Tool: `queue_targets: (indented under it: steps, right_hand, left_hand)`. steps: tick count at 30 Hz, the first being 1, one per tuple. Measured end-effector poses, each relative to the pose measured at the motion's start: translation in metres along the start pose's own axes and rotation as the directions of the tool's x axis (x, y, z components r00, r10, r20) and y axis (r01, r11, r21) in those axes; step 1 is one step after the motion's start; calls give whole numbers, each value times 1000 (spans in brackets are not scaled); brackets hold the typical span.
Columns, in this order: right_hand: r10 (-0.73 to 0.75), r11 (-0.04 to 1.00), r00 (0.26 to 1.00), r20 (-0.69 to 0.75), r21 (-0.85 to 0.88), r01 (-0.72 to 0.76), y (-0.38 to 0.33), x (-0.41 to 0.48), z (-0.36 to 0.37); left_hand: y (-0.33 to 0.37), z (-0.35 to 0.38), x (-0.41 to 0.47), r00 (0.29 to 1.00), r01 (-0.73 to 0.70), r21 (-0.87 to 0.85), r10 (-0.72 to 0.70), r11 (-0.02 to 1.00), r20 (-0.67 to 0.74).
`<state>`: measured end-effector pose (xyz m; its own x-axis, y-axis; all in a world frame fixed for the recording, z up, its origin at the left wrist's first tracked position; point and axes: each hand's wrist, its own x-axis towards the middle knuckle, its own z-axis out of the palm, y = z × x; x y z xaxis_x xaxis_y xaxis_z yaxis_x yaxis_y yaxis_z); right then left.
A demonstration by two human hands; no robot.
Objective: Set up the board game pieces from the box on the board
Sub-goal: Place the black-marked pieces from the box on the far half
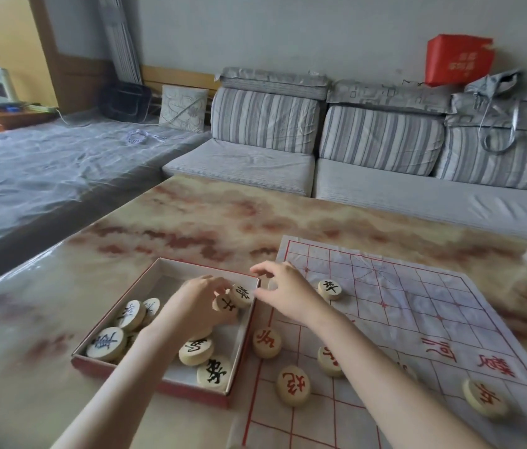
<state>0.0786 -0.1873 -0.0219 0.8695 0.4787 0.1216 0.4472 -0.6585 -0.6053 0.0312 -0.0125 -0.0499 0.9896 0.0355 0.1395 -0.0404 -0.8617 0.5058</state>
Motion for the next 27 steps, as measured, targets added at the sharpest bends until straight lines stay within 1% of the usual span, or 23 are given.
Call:
queue_targets:
  steps: [3,5,7,11,13,16,18,21,24,27]
  right_hand:
    - [43,997,996,73,-63,-38,-3,10,16]
    - [86,992,989,118,-107,-73,-3,15,26]
    - [110,985,986,125,-143,-92,-2,19,32]
    - [53,986,994,94,-162,-37,0,22,40]
    - [25,992,997,72,-128,-16,0,21,38]
    - [11,999,999,-40,48,-10,0,19,25]
    - [25,991,996,-89,136,-12,4,14,9]
    - [49,989,992,-114,142,-33,21,1,-18]
    - [127,988,983,-135,107,-113,51,-14,-47]
    - [212,974,965,-154,111,-196,86,-33,-76]
  left_hand:
    - [0,6,0,997,-9,30,11,1000,-70]
    - [0,8,-1,997,-11,23,13,1000,-82]
    - [-1,8,-3,996,-17,9,18,1000,-91]
    - [-6,5,-6,991,-23,-5,22,1000,-134]
    - [-7,0,-6,990,-16,1,16,1000,-140]
    - [-3,-9,-3,987,-25,-29,20,999,-161]
    - [3,-11,-1,984,-45,-67,33,997,-176]
    - [19,-8,6,984,-77,-117,57,990,-169]
    - [50,3,16,984,-119,-157,95,980,-150]
    - [91,24,33,980,-182,-182,164,966,-110]
